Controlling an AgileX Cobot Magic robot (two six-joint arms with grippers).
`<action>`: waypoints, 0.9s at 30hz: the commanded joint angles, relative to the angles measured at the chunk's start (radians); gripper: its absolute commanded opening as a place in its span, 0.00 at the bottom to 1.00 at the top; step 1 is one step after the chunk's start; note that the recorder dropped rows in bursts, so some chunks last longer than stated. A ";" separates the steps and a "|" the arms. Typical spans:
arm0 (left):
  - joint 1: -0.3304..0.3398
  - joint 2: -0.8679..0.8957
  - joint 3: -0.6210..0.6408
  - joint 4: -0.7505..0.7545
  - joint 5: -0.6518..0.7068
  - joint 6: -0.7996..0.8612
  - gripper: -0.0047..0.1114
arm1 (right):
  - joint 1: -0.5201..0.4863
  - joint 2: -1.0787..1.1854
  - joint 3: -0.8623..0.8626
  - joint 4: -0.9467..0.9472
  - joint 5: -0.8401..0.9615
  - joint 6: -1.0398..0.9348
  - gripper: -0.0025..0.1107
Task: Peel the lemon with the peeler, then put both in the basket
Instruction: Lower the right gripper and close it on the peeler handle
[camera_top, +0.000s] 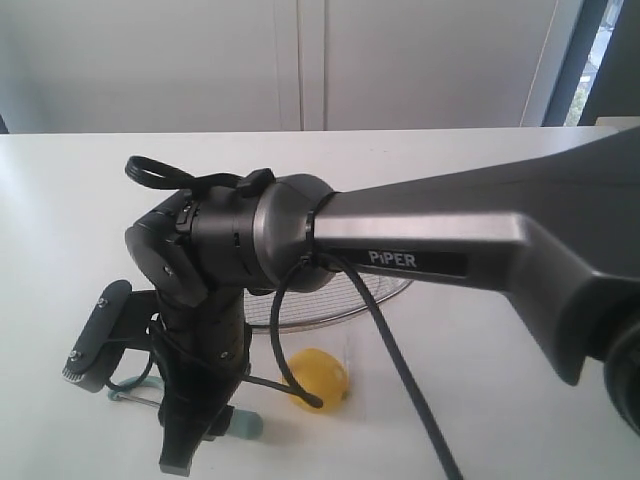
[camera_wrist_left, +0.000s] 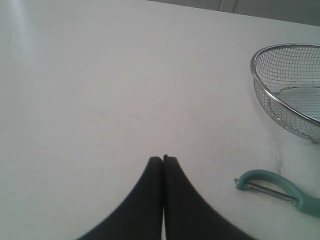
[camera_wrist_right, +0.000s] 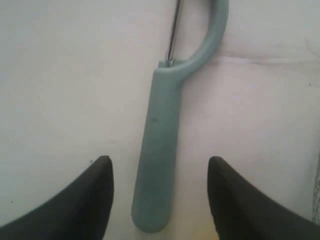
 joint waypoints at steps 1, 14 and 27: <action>-0.003 -0.005 0.003 -0.005 -0.001 0.002 0.04 | 0.000 0.005 -0.006 0.006 0.000 -0.012 0.50; -0.003 -0.005 0.003 -0.005 -0.001 0.002 0.04 | 0.000 0.047 -0.006 0.006 0.000 -0.010 0.49; -0.003 -0.005 0.003 -0.005 -0.001 0.002 0.04 | 0.000 0.080 -0.006 0.006 -0.001 -0.010 0.49</action>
